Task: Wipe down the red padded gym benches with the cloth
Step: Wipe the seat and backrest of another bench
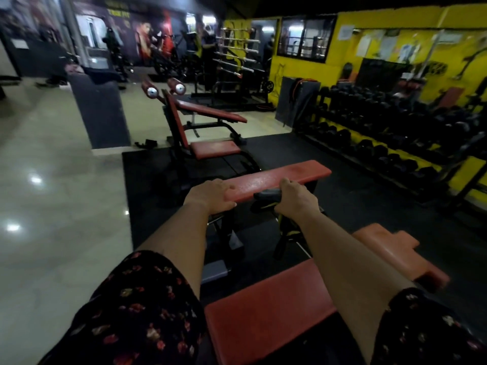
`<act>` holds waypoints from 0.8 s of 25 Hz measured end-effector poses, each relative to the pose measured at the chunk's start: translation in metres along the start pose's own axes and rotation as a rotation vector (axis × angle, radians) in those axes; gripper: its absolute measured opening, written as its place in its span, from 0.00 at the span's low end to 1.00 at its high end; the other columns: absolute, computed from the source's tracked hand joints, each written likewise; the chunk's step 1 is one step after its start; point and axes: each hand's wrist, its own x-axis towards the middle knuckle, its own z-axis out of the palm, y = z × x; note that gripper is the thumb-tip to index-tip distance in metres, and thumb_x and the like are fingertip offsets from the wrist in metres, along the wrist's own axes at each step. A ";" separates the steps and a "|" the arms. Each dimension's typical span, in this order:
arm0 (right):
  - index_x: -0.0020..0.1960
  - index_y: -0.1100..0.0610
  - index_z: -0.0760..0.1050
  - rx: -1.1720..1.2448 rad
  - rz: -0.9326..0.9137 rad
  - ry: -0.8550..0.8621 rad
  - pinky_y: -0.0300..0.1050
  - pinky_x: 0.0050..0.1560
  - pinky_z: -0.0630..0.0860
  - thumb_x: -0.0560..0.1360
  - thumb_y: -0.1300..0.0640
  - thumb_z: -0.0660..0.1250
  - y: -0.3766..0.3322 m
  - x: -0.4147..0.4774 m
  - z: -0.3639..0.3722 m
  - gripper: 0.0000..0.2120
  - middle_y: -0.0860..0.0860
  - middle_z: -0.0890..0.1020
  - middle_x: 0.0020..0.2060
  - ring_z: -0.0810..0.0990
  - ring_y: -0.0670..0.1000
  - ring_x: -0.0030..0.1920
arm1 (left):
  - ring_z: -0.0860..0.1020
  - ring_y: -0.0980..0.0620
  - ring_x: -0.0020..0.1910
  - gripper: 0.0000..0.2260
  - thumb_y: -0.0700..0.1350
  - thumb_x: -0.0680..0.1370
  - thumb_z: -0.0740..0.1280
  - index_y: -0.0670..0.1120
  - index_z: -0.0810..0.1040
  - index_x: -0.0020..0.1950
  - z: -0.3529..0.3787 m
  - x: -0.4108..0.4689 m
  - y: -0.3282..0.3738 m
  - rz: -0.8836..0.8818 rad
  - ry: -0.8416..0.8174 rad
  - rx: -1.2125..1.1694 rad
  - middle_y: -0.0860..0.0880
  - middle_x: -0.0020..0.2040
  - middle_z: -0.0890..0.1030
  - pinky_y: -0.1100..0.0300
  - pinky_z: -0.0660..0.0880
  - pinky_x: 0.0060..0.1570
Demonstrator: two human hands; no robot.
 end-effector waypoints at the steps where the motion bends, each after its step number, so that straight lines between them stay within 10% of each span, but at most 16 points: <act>1: 0.57 0.56 0.67 0.010 -0.034 0.007 0.49 0.43 0.71 0.70 0.57 0.72 -0.003 0.002 0.001 0.20 0.52 0.72 0.48 0.76 0.58 0.54 | 0.72 0.46 0.67 0.26 0.60 0.77 0.66 0.57 0.67 0.74 0.003 -0.002 -0.001 -0.025 -0.001 -0.005 0.50 0.70 0.70 0.49 0.73 0.60; 20: 0.60 0.56 0.67 0.105 -0.323 -0.162 0.56 0.52 0.73 0.72 0.57 0.70 0.014 -0.007 0.043 0.19 0.55 0.74 0.57 0.74 0.60 0.58 | 0.71 0.46 0.68 0.25 0.60 0.78 0.64 0.57 0.67 0.74 0.029 -0.059 0.046 -0.315 -0.045 0.100 0.49 0.71 0.70 0.49 0.73 0.61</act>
